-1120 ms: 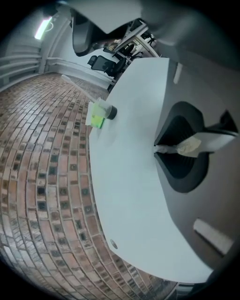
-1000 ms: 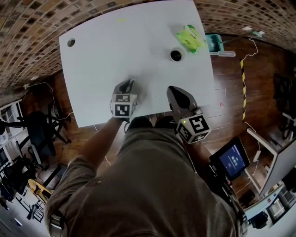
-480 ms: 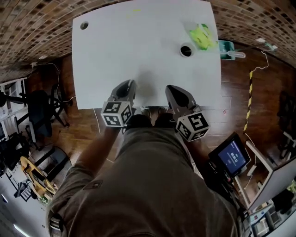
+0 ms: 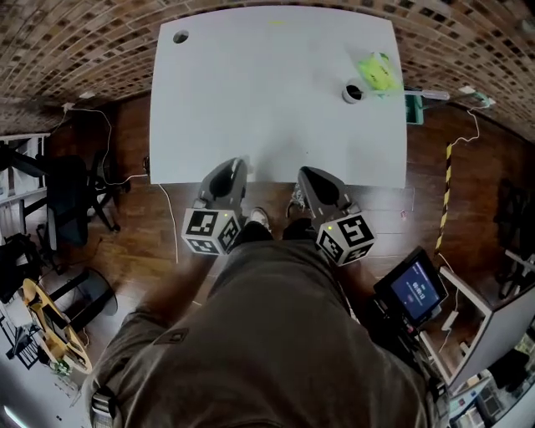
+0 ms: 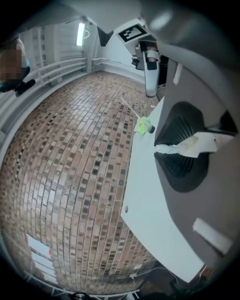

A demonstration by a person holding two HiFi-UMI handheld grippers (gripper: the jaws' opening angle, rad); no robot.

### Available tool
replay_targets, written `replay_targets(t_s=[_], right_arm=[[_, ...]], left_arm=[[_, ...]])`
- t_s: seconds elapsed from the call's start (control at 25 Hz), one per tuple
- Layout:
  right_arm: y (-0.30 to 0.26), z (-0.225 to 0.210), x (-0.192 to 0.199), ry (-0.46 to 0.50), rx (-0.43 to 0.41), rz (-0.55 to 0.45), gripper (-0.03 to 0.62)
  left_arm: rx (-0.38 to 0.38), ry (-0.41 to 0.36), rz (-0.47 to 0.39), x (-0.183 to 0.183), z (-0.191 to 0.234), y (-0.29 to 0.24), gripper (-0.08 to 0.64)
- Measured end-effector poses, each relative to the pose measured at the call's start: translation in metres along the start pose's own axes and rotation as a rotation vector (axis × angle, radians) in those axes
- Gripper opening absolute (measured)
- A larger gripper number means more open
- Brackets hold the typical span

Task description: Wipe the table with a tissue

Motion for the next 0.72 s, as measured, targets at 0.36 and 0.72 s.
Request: replay_targets(t_s=[0.36, 0.72], right_arm=[[0.013, 0.083, 0.030, 0.037, 0.074, -0.040, 0.012], [0.014, 0.122, 0.031, 0.091, 0.095, -0.061, 0.012]], left_arm=[[0.054, 0.057, -0.071, 0.012, 0.032, 0.070, 0.040], [0.065, 0.067, -0.120, 0.010, 0.046, 0.113, 0.040]])
Point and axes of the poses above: the fingertips, and each gripper's own axes: y backward along the fingers, z to its left, x out of its underside, the point moved 6 cm from there along y, backward along the fingers, and after that the axes turned 13 degrees about -x, right-handed, at the moved point
